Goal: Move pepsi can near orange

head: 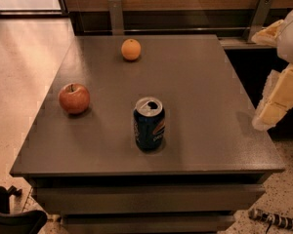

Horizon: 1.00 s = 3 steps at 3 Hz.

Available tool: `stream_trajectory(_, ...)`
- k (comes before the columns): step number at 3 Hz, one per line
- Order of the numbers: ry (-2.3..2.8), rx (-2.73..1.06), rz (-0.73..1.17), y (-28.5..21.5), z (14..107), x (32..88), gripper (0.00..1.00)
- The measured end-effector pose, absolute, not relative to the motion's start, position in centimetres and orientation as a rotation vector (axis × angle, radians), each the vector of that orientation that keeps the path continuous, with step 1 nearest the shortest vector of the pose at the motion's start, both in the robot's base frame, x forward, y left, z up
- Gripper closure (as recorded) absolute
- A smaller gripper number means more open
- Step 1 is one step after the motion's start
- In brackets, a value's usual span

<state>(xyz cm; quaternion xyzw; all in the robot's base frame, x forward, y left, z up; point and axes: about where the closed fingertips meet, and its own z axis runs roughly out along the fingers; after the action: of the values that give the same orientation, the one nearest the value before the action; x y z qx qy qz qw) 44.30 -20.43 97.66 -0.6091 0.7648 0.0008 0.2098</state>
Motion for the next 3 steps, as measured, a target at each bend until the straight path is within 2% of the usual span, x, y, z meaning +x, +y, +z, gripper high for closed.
stream_trajectory(1,1.971,-1.648,0.188,-19.1,95.8,46.0,0.0)
stream_trajectory(3,1.62,-1.553,0.609,-11.9,91.4,46.7,0.0)
